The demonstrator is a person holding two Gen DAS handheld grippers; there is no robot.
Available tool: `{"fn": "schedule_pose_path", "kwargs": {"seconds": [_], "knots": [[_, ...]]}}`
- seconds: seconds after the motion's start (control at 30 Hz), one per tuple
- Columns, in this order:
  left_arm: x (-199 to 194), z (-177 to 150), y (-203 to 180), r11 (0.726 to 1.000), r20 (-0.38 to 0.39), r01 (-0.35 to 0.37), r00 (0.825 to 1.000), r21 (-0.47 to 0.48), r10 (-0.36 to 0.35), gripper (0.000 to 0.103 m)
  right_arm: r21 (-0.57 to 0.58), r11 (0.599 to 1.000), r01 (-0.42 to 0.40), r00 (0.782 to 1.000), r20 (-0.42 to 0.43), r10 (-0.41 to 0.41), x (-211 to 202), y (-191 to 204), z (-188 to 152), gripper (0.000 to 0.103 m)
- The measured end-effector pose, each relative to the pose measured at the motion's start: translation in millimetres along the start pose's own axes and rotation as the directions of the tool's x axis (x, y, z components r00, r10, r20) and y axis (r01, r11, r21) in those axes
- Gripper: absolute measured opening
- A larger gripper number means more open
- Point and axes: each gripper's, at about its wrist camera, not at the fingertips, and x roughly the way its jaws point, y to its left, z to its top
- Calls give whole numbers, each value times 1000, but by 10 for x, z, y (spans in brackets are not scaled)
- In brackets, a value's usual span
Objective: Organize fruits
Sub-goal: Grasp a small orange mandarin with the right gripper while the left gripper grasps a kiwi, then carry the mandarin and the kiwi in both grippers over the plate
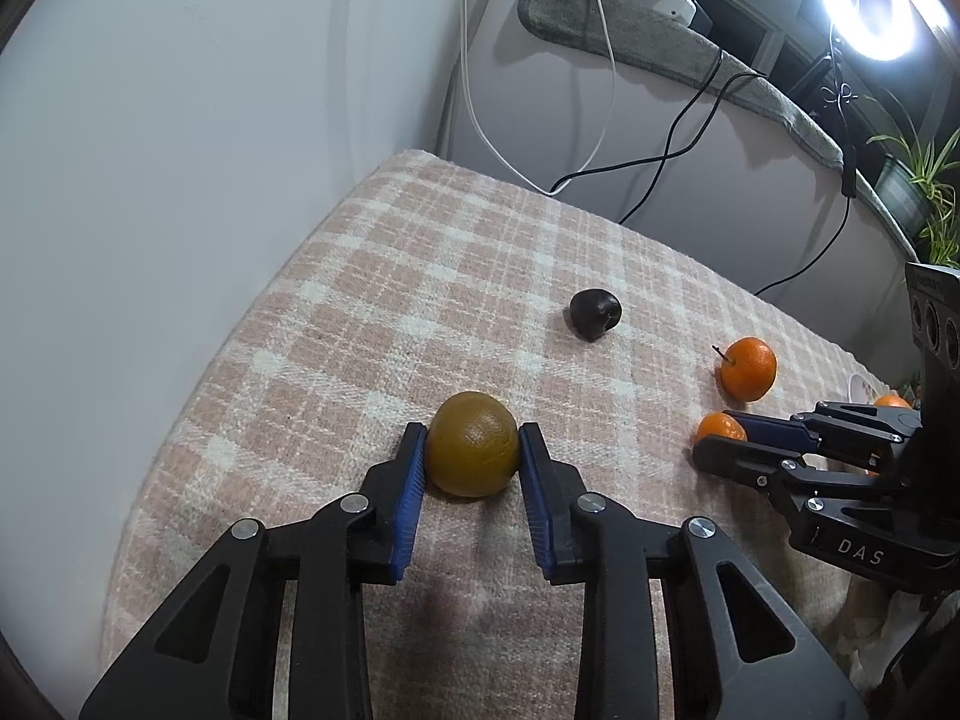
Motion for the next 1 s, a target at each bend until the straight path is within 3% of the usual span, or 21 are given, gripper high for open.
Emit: {"fn": "schedule_pose_path", "kwargs": {"seconds": [0.5, 1.0], "knots": [[-257, -30, -116, 1000, 40, 24, 999, 6, -25, 28, 18, 1000, -16, 997, 75, 15, -395, -25, -116, 24], [-397, 13, -776, 990, 65, 107, 991, 89, -113, 28, 87, 996, 4, 986, 163, -18, -952, -456, -326, 24]]}}
